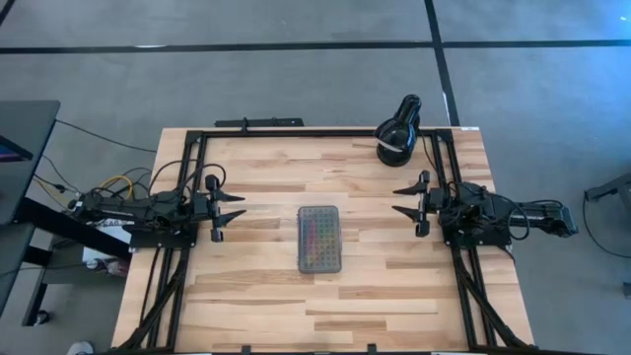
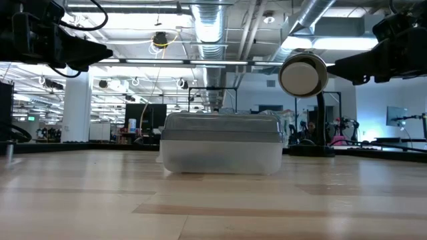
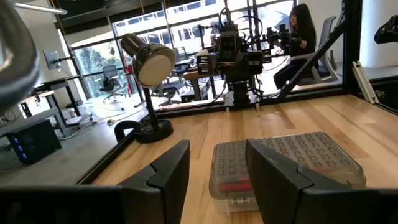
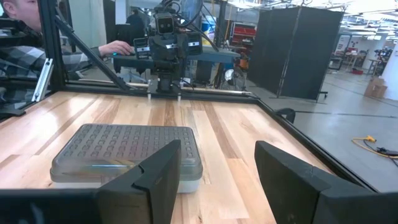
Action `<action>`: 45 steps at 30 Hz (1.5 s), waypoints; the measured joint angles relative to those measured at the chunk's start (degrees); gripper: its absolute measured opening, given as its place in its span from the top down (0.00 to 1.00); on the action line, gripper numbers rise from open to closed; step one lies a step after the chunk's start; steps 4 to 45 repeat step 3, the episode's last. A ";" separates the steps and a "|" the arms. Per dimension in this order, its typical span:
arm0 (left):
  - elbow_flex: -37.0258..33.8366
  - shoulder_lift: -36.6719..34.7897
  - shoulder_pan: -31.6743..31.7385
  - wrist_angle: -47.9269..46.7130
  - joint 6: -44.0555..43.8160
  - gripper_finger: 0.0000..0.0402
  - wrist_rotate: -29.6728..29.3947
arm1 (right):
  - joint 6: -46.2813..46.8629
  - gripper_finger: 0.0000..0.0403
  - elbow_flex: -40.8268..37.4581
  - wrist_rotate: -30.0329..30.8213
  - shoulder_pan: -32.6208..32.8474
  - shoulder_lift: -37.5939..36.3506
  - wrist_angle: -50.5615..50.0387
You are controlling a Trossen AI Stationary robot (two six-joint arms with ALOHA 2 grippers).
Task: Pick & place school supplies into a supply box
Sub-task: Return to Home Position
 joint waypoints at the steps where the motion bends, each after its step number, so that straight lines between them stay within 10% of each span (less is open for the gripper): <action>1: 0.00 0.00 0.00 -0.01 0.00 0.62 0.00 | 0.00 0.50 0.00 0.01 0.00 0.02 0.00; 45: 0.00 0.00 0.00 -0.01 0.00 0.62 0.01 | 0.00 0.50 0.00 0.01 -0.01 0.02 0.00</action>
